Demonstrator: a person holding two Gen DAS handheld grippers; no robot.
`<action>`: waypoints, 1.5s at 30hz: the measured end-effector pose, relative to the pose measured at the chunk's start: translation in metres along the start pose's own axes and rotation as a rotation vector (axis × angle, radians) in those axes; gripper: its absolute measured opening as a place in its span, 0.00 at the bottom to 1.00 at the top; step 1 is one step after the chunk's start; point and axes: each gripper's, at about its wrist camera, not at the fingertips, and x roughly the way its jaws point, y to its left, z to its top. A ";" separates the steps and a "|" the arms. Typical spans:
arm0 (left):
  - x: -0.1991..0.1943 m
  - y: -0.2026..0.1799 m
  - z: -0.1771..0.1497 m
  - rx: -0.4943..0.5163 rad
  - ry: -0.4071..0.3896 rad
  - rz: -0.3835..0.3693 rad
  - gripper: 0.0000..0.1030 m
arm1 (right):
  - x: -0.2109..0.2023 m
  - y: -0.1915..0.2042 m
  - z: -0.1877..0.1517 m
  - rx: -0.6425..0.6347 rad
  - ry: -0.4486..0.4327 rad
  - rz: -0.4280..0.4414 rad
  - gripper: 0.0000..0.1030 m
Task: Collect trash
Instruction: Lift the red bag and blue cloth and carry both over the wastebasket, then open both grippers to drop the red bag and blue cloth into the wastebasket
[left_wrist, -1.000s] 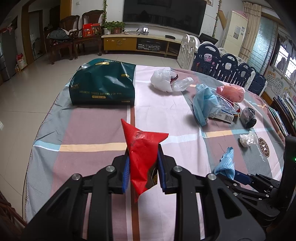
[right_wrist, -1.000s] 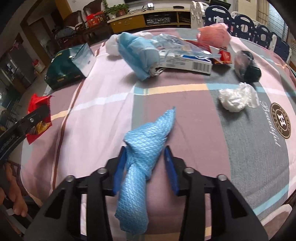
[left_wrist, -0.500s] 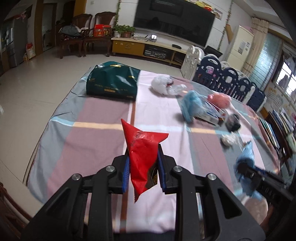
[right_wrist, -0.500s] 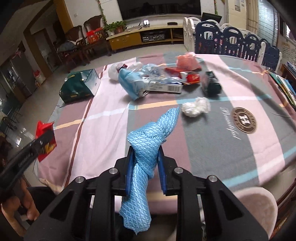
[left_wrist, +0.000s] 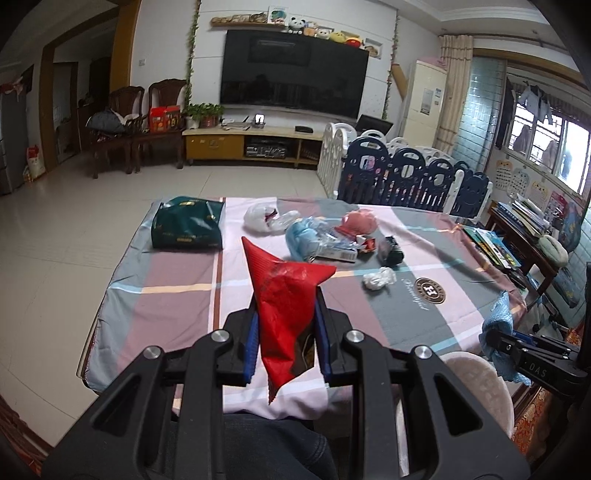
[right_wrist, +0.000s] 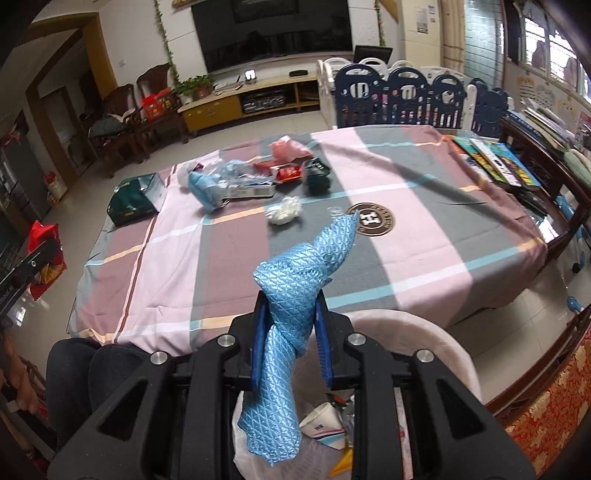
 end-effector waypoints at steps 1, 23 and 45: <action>-0.003 -0.002 0.001 0.002 -0.005 -0.003 0.25 | -0.004 -0.003 -0.001 0.004 -0.005 -0.004 0.24; -0.024 -0.056 -0.026 0.100 0.062 -0.145 0.25 | -0.033 -0.028 -0.029 0.042 -0.004 -0.034 0.24; -0.031 -0.075 -0.036 0.142 0.094 -0.189 0.26 | -0.015 -0.065 -0.074 0.071 0.139 -0.070 0.25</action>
